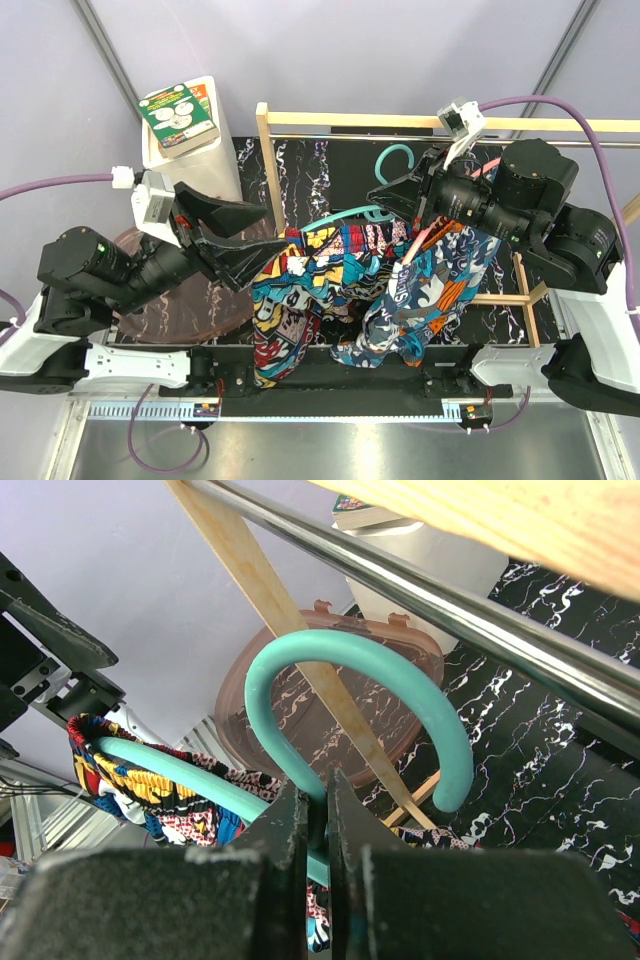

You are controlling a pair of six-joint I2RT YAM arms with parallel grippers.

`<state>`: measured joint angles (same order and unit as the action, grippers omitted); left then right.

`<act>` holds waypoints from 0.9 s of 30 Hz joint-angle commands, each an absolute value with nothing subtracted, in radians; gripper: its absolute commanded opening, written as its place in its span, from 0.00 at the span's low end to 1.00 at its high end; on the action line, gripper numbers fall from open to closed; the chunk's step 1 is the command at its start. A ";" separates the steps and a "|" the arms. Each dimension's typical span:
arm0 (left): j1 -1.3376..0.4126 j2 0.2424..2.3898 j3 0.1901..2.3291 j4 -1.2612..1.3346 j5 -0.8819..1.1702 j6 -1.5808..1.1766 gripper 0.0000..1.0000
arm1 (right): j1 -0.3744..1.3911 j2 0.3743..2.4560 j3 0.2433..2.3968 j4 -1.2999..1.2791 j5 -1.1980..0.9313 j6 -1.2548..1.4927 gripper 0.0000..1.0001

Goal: Remove the shorts from the hanger

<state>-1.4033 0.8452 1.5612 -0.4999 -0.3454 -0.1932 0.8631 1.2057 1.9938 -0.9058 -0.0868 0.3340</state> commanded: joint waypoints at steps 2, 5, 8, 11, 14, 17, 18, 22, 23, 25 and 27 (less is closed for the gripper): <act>-1.408 0.883 1.585 -0.462 -0.347 -0.202 0.68 | 0.865 1.198 2.016 -0.836 -0.066 0.359 0.00; -1.407 0.907 1.597 -0.457 -0.348 -0.204 0.59 | 0.867 1.193 2.014 -0.836 -0.069 0.360 0.00; -1.407 0.919 1.595 -0.450 -0.354 -0.206 0.56 | 0.865 1.190 2.010 -0.836 -0.067 0.360 0.00; -1.408 0.925 1.597 -0.443 -0.356 -0.201 0.46 | 0.865 1.186 2.006 -0.836 -0.069 0.362 0.00; -1.407 0.917 1.591 -0.424 -0.360 -0.196 0.30 | 0.865 1.181 1.999 -0.838 -0.064 0.362 0.00; -1.408 0.885 1.546 -0.365 -0.371 -0.201 0.26 | 0.865 1.174 1.990 -0.839 -0.060 0.364 0.00; -1.407 0.864 1.516 -0.347 -0.376 -0.204 0.27 | 0.865 1.173 1.988 -0.839 -0.063 0.365 0.00; -1.408 0.838 1.477 -0.302 -0.382 -0.216 0.37 | 0.865 1.169 1.985 -0.839 -0.067 0.368 0.00; -1.408 0.839 1.477 -0.308 -0.380 -0.218 0.37 | 0.864 1.170 1.986 -0.838 -0.067 0.368 0.00; -1.407 0.844 1.480 -0.310 -0.376 -0.221 0.36 | 0.865 1.170 1.987 -0.839 -0.068 0.368 0.00; -1.408 0.850 1.486 -0.310 -0.367 -0.219 0.34 | 0.865 1.170 1.987 -0.839 -0.069 0.370 0.00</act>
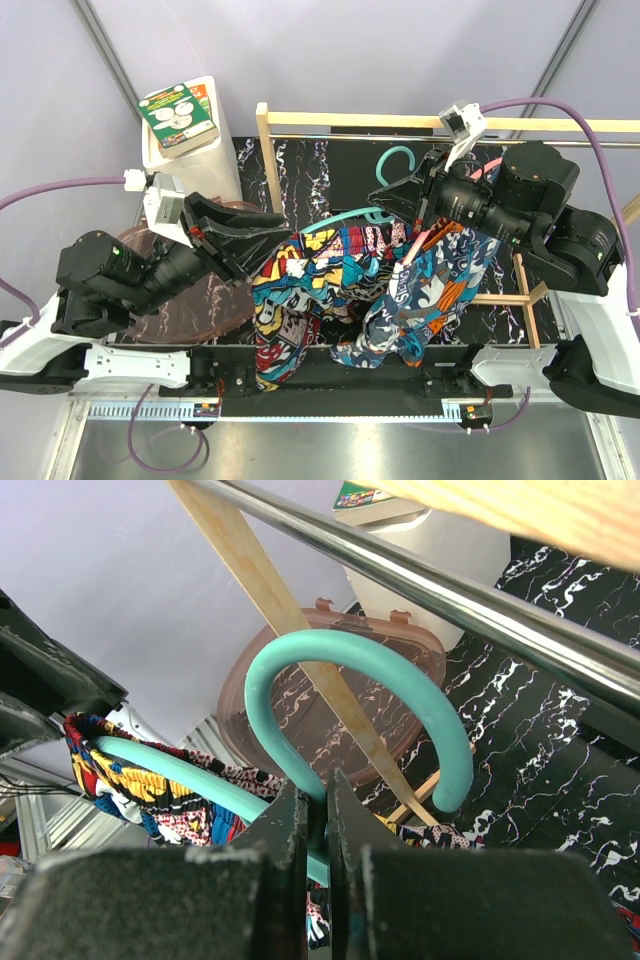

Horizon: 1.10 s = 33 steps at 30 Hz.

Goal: Remove the shorts from the hanger

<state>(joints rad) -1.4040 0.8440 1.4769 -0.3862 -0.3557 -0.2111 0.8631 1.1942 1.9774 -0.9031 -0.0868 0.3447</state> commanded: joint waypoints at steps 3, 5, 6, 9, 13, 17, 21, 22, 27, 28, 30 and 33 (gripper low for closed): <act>-1.408 0.864 1.496 -0.313 -0.351 -0.213 0.28 | 0.865 1.169 1.987 -0.839 -0.072 0.371 0.00; -1.408 0.868 1.500 -0.316 -0.338 -0.210 0.30 | 0.865 1.169 1.987 -0.839 -0.071 0.370 0.00; -1.407 0.870 1.503 -0.314 -0.336 -0.210 0.32 | 0.865 1.167 1.987 -0.839 -0.069 0.371 0.00; -1.408 0.871 1.500 -0.318 -0.325 -0.212 0.34 | 0.865 1.164 1.983 -0.839 -0.067 0.370 0.00; -1.407 0.870 1.503 -0.336 -0.322 -0.210 0.15 | 0.865 1.161 1.979 -0.836 -0.063 0.373 0.00; -1.408 0.853 1.497 -0.339 -0.337 -0.210 0.00 | 0.865 1.147 1.967 -0.830 -0.023 0.377 0.00; -1.408 0.828 1.482 -0.334 -0.327 -0.195 0.00 | 0.865 1.117 1.947 -0.828 0.080 0.405 0.00; -1.408 0.824 1.476 -0.333 -0.318 -0.193 0.00 | 0.865 1.109 1.942 -0.825 0.107 0.411 0.00; -1.408 0.795 1.451 -0.331 -0.287 -0.173 0.00 | 0.865 1.054 1.902 -0.802 0.247 0.446 0.00; -1.407 0.787 1.448 -0.333 -0.290 -0.173 0.00 | 0.865 1.045 1.896 -0.787 0.258 0.454 0.00; -1.407 0.779 1.430 -0.334 -0.293 -0.176 0.00 | 0.865 1.026 1.885 -0.772 0.285 0.465 0.00; -1.407 0.765 1.405 -0.336 -0.279 -0.181 0.00 | 0.865 1.014 1.888 -0.752 0.321 0.482 0.00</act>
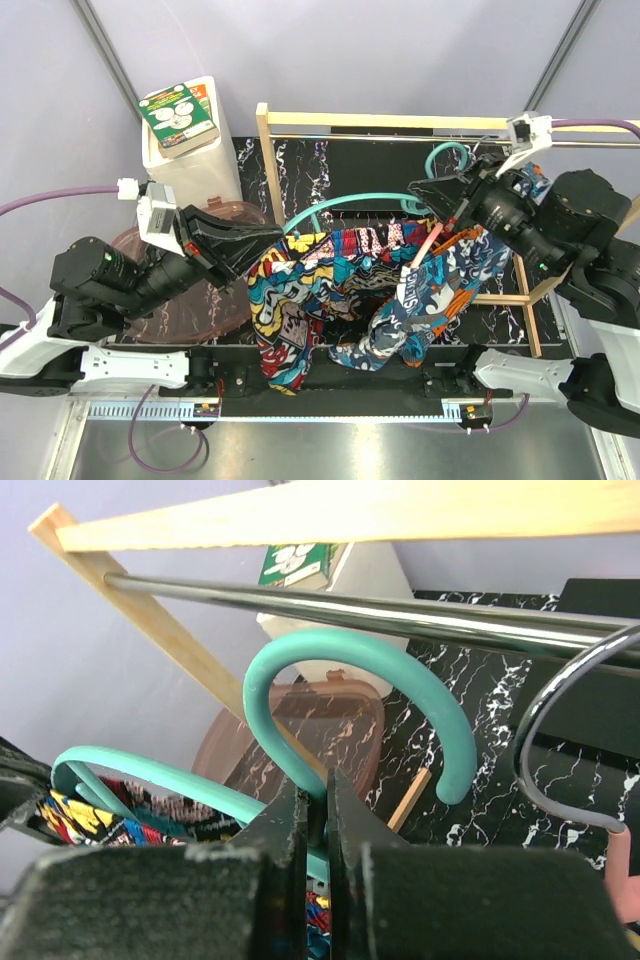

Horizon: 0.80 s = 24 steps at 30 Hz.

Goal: Remove the shorts from the hanger

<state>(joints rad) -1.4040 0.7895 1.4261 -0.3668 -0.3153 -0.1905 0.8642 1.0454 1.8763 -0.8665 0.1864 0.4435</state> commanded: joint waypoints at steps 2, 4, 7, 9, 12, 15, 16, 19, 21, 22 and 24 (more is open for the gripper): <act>-1.408 0.750 1.385 -0.334 -0.273 -0.186 0.00 | 0.865 1.003 1.890 -0.742 0.342 0.488 0.00; -1.407 0.738 1.367 -0.334 -0.270 -0.186 0.00 | 0.865 0.999 1.888 -0.712 0.325 0.488 0.00; -1.408 0.726 1.341 -0.336 -0.253 -0.179 0.00 | 0.865 0.999 1.888 -0.695 0.322 0.506 0.00; -1.407 0.715 1.329 -0.336 -0.244 -0.181 0.00 | 0.865 0.999 1.881 -0.690 0.327 0.518 0.00; -1.408 0.706 1.302 -0.342 -0.267 -0.195 0.00 | 0.865 0.991 1.859 -0.661 0.289 0.529 0.00; -1.408 0.724 1.302 -0.350 -0.296 -0.201 0.00 | 0.865 0.996 1.845 -0.611 0.198 0.534 0.00; -1.408 0.735 1.307 -0.354 -0.304 -0.204 0.00 | 0.865 1.002 1.844 -0.598 0.174 0.543 0.00; -1.407 0.797 1.341 -0.373 -0.334 -0.215 0.00 | 0.865 1.012 1.841 -0.543 0.088 0.569 0.00; -1.407 0.857 1.383 -0.396 -0.339 -0.215 0.00 | 0.865 1.015 1.841 -0.496 0.036 0.583 0.00; -1.407 0.877 1.397 -0.400 -0.339 -0.213 0.00 | 0.865 1.022 1.841 -0.480 0.020 0.592 0.00; -1.407 0.926 1.433 -0.403 -0.339 -0.209 0.00 | 0.867 1.028 1.842 -0.439 -0.030 0.604 0.00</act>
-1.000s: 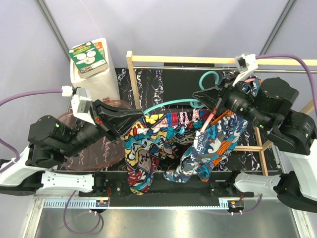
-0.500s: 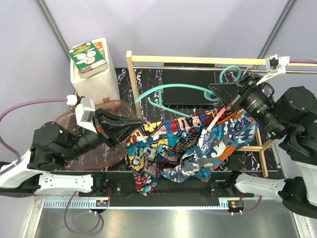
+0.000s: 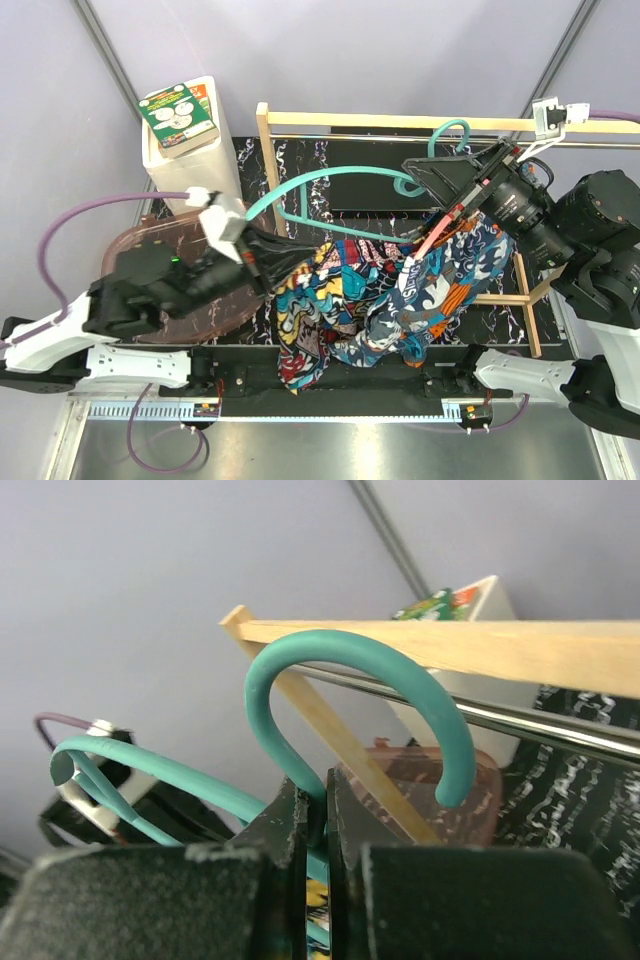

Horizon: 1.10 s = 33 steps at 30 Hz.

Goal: Remove the shorts from the hanger

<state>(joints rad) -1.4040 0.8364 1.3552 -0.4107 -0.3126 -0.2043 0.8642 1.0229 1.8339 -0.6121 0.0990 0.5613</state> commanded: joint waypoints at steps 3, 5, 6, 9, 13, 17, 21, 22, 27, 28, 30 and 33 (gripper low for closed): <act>-1.397 0.960 1.457 -0.403 -0.341 -0.201 0.00 | 0.865 1.038 1.839 -0.397 -0.075 0.627 0.00; -1.393 0.956 1.454 -0.408 -0.362 -0.204 0.00 | 0.864 1.040 1.839 -0.379 -0.078 0.640 0.00; -1.390 0.951 1.450 -0.414 -0.365 -0.206 0.00 | 0.865 1.039 1.838 -0.373 -0.080 0.643 0.00; -1.367 0.937 1.454 -0.475 -0.374 -0.221 0.00 | 0.865 1.029 1.838 -0.351 -0.061 0.643 0.00; -1.327 0.914 1.497 -0.601 -0.388 -0.226 0.00 | 0.865 1.019 1.833 -0.345 -0.029 0.632 0.00; -1.312 0.891 1.563 -0.725 -0.455 -0.196 0.00 | 0.865 1.017 1.830 -0.344 -0.025 0.624 0.00; -1.310 0.881 1.663 -0.859 -0.575 -0.152 0.00 | 0.865 1.011 1.819 -0.353 -0.009 0.620 0.00; -1.310 0.882 1.684 -0.885 -0.601 -0.131 0.00 | 0.865 1.012 1.821 -0.359 -0.005 0.617 0.00; -1.312 0.885 1.834 -0.951 -0.776 -0.007 0.00 | 0.865 1.006 1.819 -0.365 -0.003 0.603 0.00; -1.312 0.891 1.851 -0.942 -0.800 0.029 0.00 | 0.865 1.003 1.818 -0.370 -0.003 0.604 0.00; -1.312 0.937 1.931 -0.936 -0.838 0.095 0.00 | 0.865 1.003 1.815 -0.373 -0.005 0.603 0.00; -1.305 1.054 2.035 -0.980 -0.831 0.146 0.00 | 0.865 1.002 1.813 -0.380 0.020 0.603 0.00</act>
<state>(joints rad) -1.3144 0.9306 1.9148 -0.9798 -0.7425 0.0048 0.8642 1.0100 1.8122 -0.4084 -0.0189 0.6216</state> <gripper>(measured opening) 0.028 0.050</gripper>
